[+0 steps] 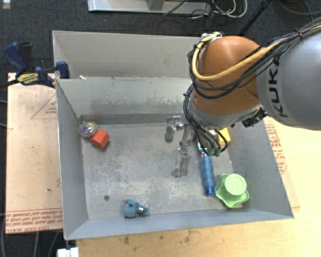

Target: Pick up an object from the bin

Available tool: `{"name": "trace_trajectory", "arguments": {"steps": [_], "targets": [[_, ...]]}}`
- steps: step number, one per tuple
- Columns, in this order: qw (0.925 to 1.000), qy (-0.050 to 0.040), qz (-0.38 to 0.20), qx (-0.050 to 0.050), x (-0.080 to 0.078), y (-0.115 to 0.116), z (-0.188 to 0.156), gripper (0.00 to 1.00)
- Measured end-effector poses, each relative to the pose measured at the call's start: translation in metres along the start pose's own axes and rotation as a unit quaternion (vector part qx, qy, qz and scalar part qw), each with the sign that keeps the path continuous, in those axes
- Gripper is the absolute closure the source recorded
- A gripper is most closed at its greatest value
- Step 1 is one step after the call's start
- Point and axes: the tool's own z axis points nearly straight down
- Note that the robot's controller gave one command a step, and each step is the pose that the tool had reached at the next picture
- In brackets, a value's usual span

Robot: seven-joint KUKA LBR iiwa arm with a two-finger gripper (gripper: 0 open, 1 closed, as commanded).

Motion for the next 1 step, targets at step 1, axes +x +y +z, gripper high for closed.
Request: {"name": "trace_trajectory", "arguments": {"steps": [1], "targets": [[0.9875, -0.0101, -0.157, -0.001, 0.0429, 0.0717, 0.1639, 0.00]]}}
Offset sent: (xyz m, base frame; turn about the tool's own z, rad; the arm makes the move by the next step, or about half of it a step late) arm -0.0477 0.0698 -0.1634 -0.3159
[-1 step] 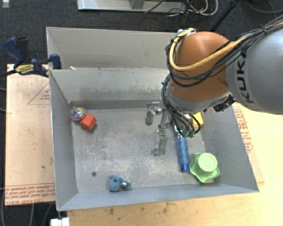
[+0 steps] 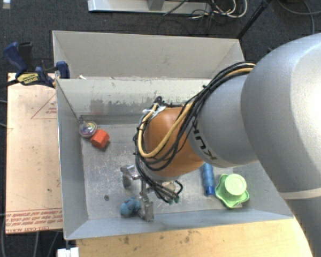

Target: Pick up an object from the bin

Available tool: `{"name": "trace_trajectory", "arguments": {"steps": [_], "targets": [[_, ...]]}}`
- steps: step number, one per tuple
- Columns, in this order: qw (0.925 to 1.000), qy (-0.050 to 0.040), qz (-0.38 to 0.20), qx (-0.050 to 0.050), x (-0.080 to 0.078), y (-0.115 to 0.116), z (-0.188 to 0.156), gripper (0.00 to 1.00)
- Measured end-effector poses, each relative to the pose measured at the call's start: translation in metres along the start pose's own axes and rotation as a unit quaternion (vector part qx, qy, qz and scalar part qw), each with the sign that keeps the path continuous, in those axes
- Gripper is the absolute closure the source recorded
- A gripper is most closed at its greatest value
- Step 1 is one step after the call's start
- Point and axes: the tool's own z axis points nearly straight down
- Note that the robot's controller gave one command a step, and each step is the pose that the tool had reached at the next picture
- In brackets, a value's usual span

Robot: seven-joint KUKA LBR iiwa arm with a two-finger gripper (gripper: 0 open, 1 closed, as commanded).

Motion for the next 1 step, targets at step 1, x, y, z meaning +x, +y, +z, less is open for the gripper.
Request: {"name": "trace_trajectory", "arguments": {"steps": [1], "targets": [[0.9980, 0.0036, -0.063, -0.001, -0.0031, 0.0411, -0.0310, 0.00]]}}
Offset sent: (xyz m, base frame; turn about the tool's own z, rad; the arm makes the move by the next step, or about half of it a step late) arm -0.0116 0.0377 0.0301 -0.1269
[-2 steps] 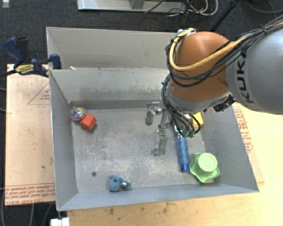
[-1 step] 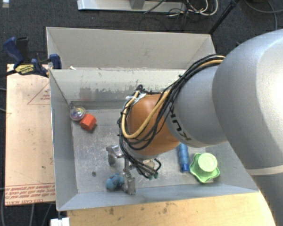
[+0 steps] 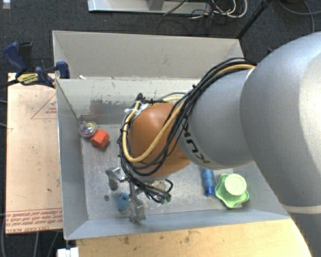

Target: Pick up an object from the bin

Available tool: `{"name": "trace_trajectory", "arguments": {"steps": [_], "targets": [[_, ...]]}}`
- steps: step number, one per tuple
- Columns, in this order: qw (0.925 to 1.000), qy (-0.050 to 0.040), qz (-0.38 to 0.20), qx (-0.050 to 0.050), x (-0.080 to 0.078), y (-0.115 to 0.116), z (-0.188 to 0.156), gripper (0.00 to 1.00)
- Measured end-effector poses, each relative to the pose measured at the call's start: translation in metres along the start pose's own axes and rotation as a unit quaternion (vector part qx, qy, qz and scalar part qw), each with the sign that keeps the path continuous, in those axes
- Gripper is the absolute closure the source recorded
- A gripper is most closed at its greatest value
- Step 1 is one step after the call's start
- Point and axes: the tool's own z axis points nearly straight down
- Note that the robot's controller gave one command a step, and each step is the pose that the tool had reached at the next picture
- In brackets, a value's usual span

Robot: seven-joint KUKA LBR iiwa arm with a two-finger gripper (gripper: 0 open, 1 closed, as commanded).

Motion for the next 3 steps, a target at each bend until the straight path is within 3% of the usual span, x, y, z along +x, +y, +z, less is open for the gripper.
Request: {"name": "trace_trajectory", "arguments": {"steps": [1, 2, 3], "targets": [[0.9996, 0.0017, -0.030, 0.000, 0.000, -0.006, 0.001, 0.00], [0.9926, -0.0052, -0.122, 0.002, 0.003, -0.017, 0.029, 0.00], [0.9928, -0.0087, -0.120, 0.002, 0.000, -0.017, 0.028, 0.00]]}}
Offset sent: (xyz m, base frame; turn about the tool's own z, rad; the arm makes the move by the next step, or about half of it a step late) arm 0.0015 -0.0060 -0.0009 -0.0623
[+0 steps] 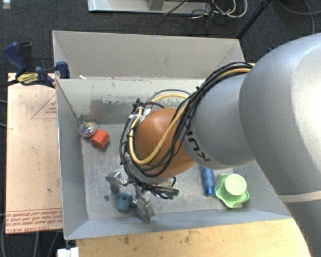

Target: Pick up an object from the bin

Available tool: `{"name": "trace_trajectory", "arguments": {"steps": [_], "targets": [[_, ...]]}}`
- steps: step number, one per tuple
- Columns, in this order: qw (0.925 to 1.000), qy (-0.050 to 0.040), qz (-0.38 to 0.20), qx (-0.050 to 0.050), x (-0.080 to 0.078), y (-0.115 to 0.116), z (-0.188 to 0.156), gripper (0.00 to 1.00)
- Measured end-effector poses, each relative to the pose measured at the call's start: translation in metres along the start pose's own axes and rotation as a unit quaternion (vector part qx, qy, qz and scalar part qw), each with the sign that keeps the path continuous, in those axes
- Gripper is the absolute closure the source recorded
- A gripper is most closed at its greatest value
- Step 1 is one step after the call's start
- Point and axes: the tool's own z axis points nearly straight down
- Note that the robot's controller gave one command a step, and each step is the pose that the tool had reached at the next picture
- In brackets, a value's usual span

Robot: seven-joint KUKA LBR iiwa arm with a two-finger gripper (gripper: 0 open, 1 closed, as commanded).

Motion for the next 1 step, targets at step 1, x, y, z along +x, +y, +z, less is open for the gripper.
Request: {"name": "trace_trajectory", "arguments": {"steps": [1], "targets": [[1.0000, 0.0025, 0.000, -0.001, 0.0015, 0.0010, 0.0011, 1.00]]}}
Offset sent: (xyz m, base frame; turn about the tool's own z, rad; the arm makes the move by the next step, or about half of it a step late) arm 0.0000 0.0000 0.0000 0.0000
